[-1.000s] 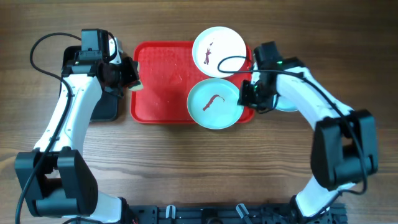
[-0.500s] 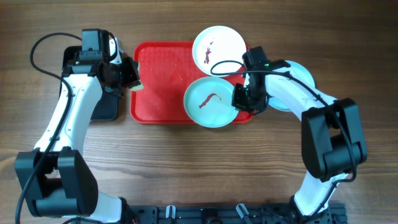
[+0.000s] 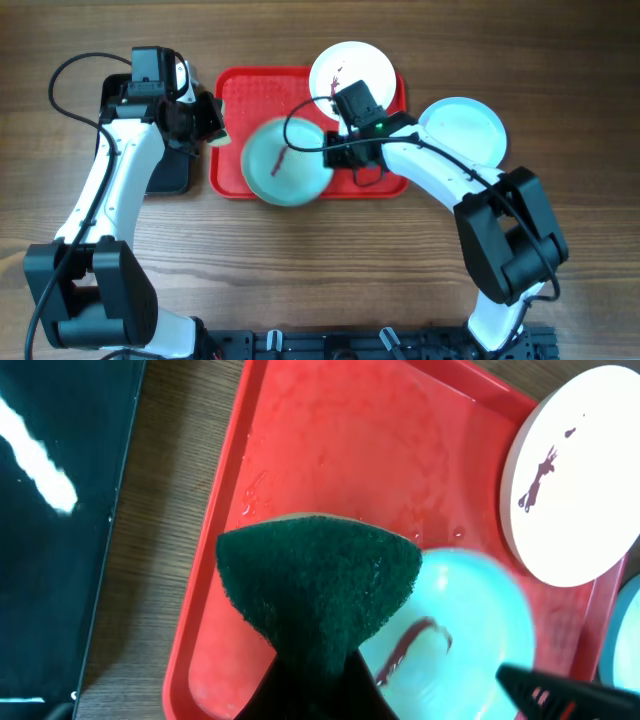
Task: Clean dirty plates on tray and stack at the side
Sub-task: 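Move the right gripper to the next plate and grasp its rim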
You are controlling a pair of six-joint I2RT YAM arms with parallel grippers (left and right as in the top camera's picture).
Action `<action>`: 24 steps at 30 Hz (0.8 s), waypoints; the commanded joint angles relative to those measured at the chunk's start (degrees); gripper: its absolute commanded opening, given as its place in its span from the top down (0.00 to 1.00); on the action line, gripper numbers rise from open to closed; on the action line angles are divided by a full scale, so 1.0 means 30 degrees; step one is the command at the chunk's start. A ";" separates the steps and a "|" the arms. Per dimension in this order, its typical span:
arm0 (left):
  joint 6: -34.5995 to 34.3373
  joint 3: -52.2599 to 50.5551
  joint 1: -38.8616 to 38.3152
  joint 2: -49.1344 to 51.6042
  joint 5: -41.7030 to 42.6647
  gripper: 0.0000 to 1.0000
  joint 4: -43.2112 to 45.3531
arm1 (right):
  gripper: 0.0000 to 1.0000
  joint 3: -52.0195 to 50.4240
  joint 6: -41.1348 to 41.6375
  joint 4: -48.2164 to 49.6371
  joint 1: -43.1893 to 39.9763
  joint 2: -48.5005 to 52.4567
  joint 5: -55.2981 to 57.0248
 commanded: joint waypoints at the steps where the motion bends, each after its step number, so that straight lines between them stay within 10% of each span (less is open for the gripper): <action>1: -0.0015 0.0029 -0.0095 0.0219 -0.0197 0.96 0.0029 | 0.96 0.0328 -0.1239 0.1625 0.0321 0.0051 0.0991; 10: 0.0087 0.0029 -0.0168 0.0219 -0.0197 0.96 0.0058 | 0.92 0.0437 -0.3242 0.2725 0.0459 0.1093 0.0364; 16: 0.1523 0.0029 -0.0903 0.0219 -0.0277 0.96 0.0342 | 0.49 0.0517 -0.3366 0.2659 0.0459 0.1413 0.0211; 24: 0.2943 0.0029 -0.1821 0.0634 -0.0648 0.96 0.0852 | 0.53 0.0525 -0.1064 0.2120 0.0437 0.1443 -0.0619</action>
